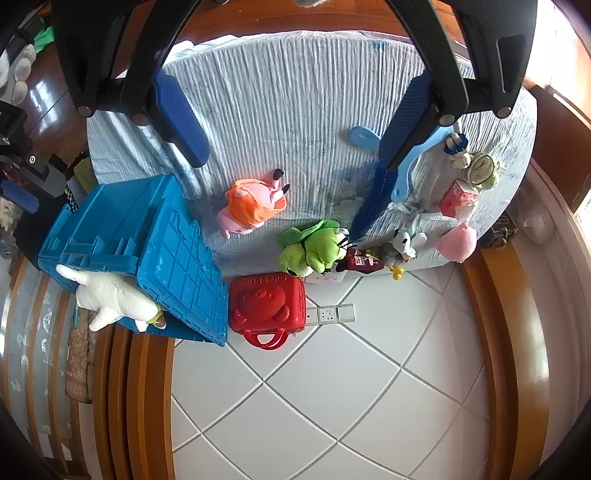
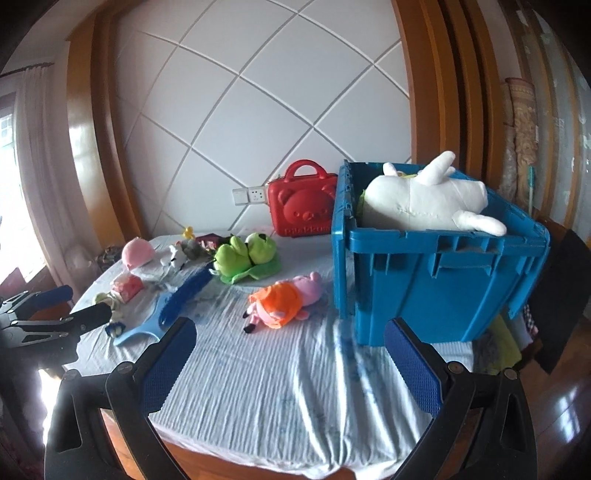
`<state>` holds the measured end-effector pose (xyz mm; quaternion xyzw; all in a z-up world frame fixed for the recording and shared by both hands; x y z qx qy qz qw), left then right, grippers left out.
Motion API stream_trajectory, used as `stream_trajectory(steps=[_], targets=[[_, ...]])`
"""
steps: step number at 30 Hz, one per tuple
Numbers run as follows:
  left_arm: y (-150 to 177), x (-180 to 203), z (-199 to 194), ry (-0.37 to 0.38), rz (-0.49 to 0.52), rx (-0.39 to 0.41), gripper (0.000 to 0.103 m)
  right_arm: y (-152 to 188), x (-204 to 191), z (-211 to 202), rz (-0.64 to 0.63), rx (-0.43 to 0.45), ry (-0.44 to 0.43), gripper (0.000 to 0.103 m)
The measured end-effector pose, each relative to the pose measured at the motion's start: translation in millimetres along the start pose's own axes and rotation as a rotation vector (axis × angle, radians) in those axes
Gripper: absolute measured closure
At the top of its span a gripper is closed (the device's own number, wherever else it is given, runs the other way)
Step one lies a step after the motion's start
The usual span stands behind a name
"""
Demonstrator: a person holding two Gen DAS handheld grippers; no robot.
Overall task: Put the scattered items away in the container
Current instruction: 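Raise both open tools out of the crate and back away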
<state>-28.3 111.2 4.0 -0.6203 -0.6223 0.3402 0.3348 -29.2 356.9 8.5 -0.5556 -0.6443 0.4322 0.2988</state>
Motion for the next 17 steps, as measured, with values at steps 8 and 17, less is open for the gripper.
stream_trajectory(steps=[8,17], targets=[[12,-28,-3,0.013,0.005,-0.018,0.009,11,-32,-10,-0.003,-0.004,0.035,0.0],[16,-38,-8,0.013,-0.006,-0.004,0.009,11,-39,-11,-0.008,-0.008,0.042,0.0]])
Point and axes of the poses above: each gripper's, at about its wrist camera, not at the fingertips, and z roughly the way its jaws point, x to its right, y to its underside, the point moved 2 cm from there along z, roughly the way its jaws point, and after that the axes turned 5 degrees about x, right-handed, at the moved point
